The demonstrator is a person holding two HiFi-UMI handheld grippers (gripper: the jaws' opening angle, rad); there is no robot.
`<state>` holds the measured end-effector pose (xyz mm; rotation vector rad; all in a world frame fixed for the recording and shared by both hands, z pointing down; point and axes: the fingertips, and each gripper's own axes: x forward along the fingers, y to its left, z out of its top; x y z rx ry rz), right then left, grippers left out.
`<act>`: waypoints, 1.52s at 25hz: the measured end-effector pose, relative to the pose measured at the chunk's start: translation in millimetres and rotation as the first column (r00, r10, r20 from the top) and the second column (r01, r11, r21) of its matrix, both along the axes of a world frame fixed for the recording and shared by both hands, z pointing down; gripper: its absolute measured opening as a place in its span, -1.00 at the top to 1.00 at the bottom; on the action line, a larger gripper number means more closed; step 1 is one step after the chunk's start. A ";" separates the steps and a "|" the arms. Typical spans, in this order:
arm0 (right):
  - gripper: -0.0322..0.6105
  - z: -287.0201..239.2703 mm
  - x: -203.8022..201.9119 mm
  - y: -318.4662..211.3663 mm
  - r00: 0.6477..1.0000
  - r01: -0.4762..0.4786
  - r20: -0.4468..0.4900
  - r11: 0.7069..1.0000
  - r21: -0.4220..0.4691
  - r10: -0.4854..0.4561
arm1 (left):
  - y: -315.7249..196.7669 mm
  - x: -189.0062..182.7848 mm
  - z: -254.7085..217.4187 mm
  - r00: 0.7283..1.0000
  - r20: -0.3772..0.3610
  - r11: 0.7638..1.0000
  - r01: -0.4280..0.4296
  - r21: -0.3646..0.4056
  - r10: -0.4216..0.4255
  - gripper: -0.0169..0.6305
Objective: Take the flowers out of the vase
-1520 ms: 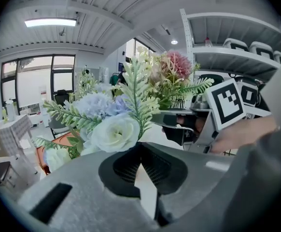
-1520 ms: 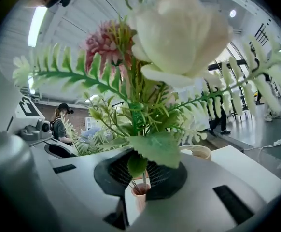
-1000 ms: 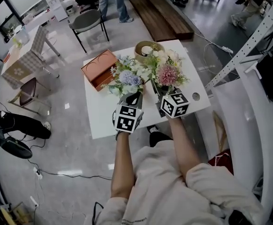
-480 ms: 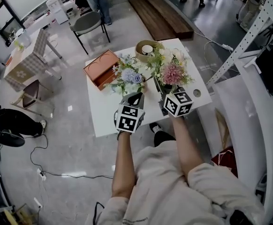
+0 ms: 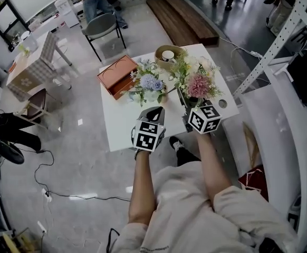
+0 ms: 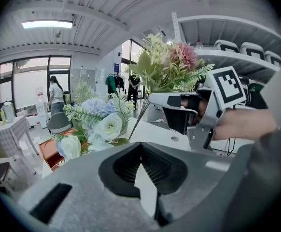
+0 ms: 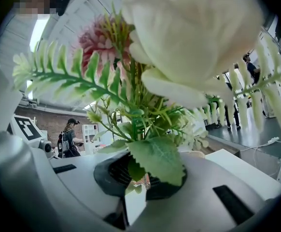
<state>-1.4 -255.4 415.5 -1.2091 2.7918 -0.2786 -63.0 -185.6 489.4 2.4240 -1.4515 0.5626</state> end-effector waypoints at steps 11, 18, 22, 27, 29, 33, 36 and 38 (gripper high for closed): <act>0.80 39.1 7.7 30.1 1.000 0.004 -0.023 0.994 -0.112 -0.006 | 28.2 7.8 8.2 1.000 0.001 1.000 -0.004 -0.028 0.004 0.92; 0.80 83.1 17.4 66.2 0.997 0.024 -0.069 0.974 -0.224 -0.040 | 47.7 14.4 14.7 0.997 -0.069 0.999 0.018 -0.043 -0.021 0.92; 0.80 105.1 23.6 83.1 0.996 0.027 -0.069 0.956 -0.294 -0.049 | 65.6 22.0 36.8 0.992 -0.118 0.995 0.020 -0.097 -0.032 0.92; 0.80 128.1 24.3 99.0 0.992 0.039 -0.099 0.932 -0.360 -0.080 | 76.6 22.6 45.8 0.993 -0.114 0.993 0.027 -0.113 -0.040 0.92; 0.80 136.3 24.9 104.9 0.991 0.041 -0.105 0.924 -0.381 -0.087 | 80.5 23.7 46.2 0.993 -0.111 0.993 0.026 -0.115 -0.039 0.92; 0.80 145.9 26.4 108.1 0.989 0.036 -0.119 0.917 -0.397 -0.091 | 82.2 23.8 46.2 0.993 -0.108 0.993 0.023 -0.114 -0.035 0.92; 0.80 148.3 27.2 104.5 0.988 0.033 -0.124 0.913 -0.407 -0.091 | 78.9 22.8 44.8 0.995 -0.095 0.994 0.020 -0.108 -0.030 0.92; 0.80 149.1 27.0 101.5 0.988 0.029 -0.126 0.907 -0.420 -0.090 | 74.7 21.6 41.3 0.995 -0.092 0.994 0.021 -0.103 -0.031 0.92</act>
